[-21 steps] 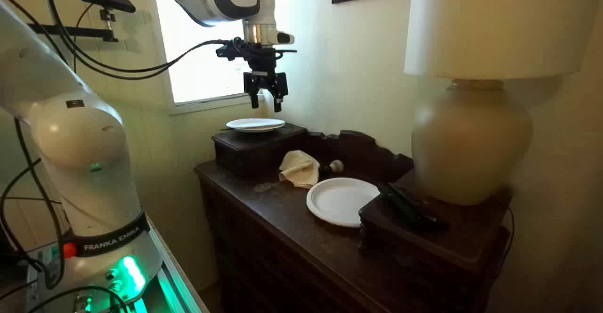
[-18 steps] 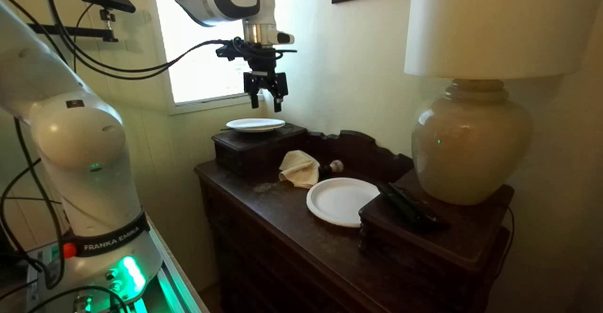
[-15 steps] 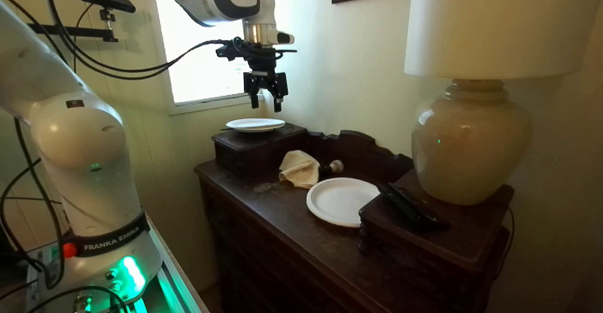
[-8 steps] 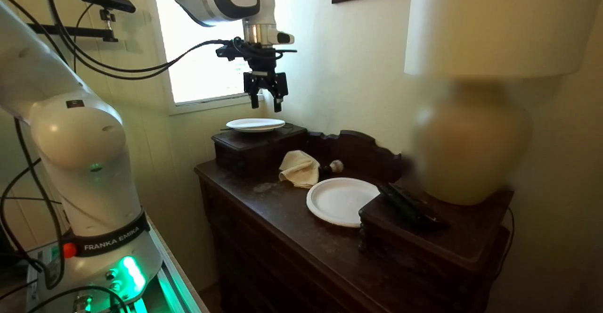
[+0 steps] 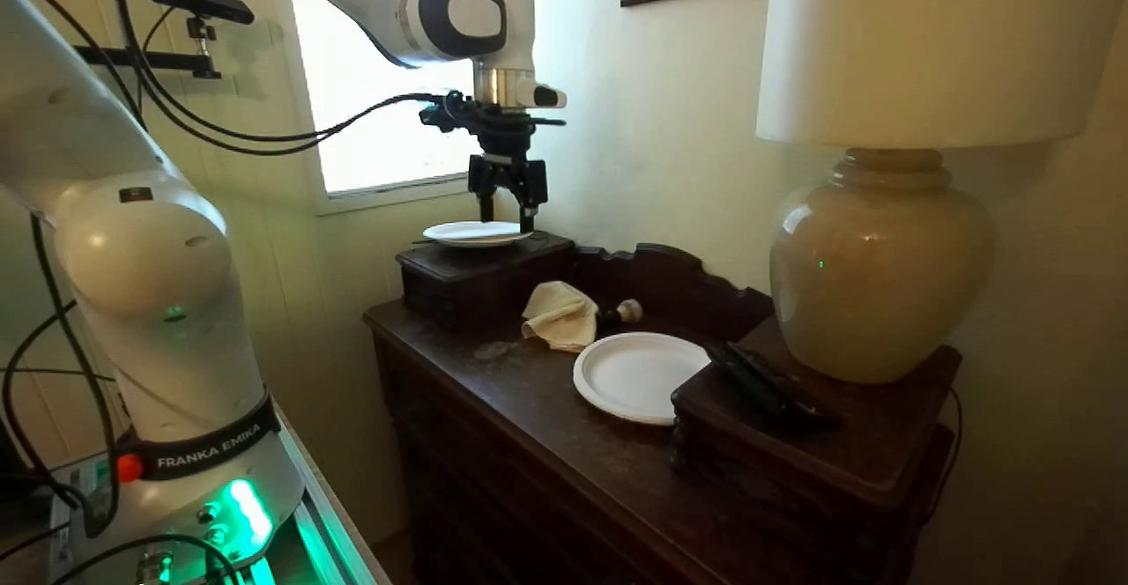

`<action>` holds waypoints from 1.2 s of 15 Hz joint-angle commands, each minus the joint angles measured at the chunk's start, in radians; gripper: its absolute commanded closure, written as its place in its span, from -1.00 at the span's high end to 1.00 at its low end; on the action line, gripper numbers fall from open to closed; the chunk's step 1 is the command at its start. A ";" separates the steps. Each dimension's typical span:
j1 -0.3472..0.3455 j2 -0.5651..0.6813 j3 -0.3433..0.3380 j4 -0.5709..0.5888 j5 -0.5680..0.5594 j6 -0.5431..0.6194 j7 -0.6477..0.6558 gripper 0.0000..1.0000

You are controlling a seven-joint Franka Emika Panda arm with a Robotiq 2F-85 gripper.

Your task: Move some of the plate on the right to the stack of plates on the left

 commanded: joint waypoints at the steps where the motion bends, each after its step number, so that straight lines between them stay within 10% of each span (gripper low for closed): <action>1: -0.038 0.155 0.004 0.045 -0.036 0.095 0.086 1.00; 11: -0.032 0.573 -0.008 0.257 -0.334 0.267 0.395 1.00; 18: -0.016 0.595 -0.021 0.267 -0.281 0.267 0.346 1.00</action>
